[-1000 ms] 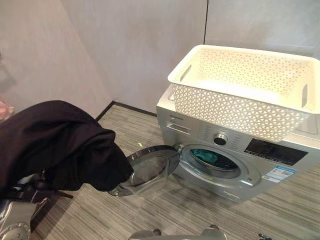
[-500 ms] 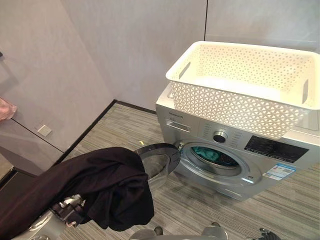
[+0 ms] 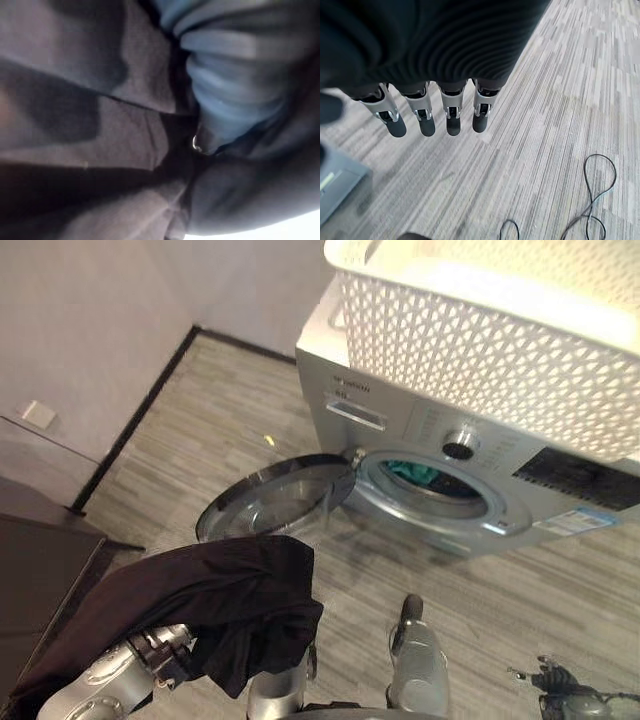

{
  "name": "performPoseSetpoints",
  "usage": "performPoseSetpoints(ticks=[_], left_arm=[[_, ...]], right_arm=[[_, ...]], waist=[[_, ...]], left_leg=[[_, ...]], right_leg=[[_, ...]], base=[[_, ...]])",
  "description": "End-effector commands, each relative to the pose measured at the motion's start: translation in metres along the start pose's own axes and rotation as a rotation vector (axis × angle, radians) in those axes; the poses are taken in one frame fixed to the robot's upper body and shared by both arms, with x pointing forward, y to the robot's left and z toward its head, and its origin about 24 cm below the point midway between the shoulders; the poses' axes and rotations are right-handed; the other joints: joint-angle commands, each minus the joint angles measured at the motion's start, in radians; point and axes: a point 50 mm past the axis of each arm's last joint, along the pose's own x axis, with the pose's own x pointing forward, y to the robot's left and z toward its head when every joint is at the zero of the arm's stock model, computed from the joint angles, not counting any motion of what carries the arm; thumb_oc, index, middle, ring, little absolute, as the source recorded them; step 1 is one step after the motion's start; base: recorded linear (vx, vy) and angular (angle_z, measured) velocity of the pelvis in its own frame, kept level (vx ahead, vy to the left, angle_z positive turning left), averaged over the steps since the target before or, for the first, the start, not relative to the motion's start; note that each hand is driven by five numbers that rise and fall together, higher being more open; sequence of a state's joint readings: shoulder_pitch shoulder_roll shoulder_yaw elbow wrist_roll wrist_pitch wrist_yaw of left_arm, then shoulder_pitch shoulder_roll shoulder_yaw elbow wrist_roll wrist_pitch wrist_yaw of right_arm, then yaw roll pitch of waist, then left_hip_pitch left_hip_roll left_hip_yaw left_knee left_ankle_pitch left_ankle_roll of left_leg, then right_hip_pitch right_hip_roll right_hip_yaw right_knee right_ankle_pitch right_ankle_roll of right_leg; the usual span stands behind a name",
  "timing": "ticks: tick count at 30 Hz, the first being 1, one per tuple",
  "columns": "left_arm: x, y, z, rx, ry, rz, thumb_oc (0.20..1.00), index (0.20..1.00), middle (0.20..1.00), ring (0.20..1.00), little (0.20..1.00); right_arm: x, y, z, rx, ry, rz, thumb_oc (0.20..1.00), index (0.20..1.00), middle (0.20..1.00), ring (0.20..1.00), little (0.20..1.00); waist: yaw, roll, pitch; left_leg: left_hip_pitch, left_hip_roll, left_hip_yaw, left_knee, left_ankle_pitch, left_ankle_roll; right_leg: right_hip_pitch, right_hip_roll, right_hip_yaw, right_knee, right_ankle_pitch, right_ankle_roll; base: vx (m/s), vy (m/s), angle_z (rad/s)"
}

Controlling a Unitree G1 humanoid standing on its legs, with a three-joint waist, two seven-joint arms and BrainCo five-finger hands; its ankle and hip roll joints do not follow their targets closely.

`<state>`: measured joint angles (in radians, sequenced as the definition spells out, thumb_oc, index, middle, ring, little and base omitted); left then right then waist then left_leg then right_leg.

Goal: Grab the laundry basket,head to the washer,open it,put in the laundry and shut it.

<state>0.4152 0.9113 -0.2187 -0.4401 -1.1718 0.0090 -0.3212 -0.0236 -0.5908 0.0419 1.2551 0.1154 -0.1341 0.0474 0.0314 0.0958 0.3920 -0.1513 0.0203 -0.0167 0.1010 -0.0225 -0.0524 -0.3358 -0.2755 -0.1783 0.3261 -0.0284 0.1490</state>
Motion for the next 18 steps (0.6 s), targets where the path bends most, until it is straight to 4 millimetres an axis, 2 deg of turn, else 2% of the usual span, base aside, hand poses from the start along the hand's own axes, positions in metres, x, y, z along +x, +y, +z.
performPoseSetpoints(ticks=[1,2,6,10,16,18], left_arm=[[0.001,-0.009,0.010,-0.001,-0.088,-0.031,0.200,0.200,0.200,0.200,0.200],[0.005,-0.010,0.006,-0.005,-0.078,-0.038,0.200,0.200,0.200,0.200,0.200],[0.011,-0.009,0.002,-0.003,-0.071,-0.042,0.200,0.200,0.200,0.200,0.200],[0.017,-0.005,-0.003,-0.006,-0.078,-0.027,0.200,0.200,0.200,0.200,0.200],[0.034,-0.005,0.000,0.021,-0.121,-0.039,0.200,0.200,0.200,0.200,0.200],[0.040,-0.005,0.002,0.047,-0.121,-0.053,0.200,0.200,0.200,0.200,0.200]], right_arm=[[0.000,0.000,0.005,-0.001,-0.031,-0.004,1.000,1.000,1.000,1.000,1.000],[0.002,0.003,0.014,-0.011,-0.065,0.005,1.000,1.000,1.000,1.000,1.000],[0.002,0.010,0.023,-0.033,-0.119,0.027,1.000,1.000,1.000,1.000,1.000],[0.001,0.015,0.028,-0.037,-0.159,0.042,1.000,1.000,1.000,1.000,1.000],[-0.002,0.021,0.028,-0.054,-0.183,0.070,1.000,1.000,1.000,1.000,1.000],[-0.002,0.021,0.027,-0.055,-0.185,0.083,1.000,1.000,1.000,1.000,1.000]], waist=[[-0.033,-0.031,0.005],[-0.041,-0.032,0.020],[-0.058,-0.037,0.037],[-0.069,-0.042,0.045],[-0.087,-0.058,0.055],[-0.098,-0.065,0.055]], left_leg=[[-0.056,-0.006,0.012,0.112,-0.058,0.015],[-0.094,-0.003,0.014,0.135,-0.059,0.014],[-0.175,0.005,0.015,0.194,-0.070,0.010],[-0.245,0.017,0.016,0.237,-0.079,0.006],[-0.346,0.024,0.006,0.297,-0.081,-0.002],[-0.414,0.029,0.001,0.371,-0.103,-0.008]], right_leg=[[0.107,0.015,-0.025,-0.239,0.152,0.018],[0.062,0.022,-0.018,-0.212,0.147,0.013],[-0.025,0.027,-0.004,-0.161,0.135,0.007],[-0.106,0.039,0.007,-0.112,0.120,0.000],[-0.212,0.042,0.014,-0.029,0.091,-0.009],[-0.279,0.037,0.017,0.053,0.062,-0.014]], base=[[-0.14,-0.024,0.00],[-0.11,-0.034,0.04],[-0.07,-0.041,0.02],[-0.04,-0.051,-0.06],[-0.06,-0.061,-0.02],[-0.06,-0.051,0.04]])
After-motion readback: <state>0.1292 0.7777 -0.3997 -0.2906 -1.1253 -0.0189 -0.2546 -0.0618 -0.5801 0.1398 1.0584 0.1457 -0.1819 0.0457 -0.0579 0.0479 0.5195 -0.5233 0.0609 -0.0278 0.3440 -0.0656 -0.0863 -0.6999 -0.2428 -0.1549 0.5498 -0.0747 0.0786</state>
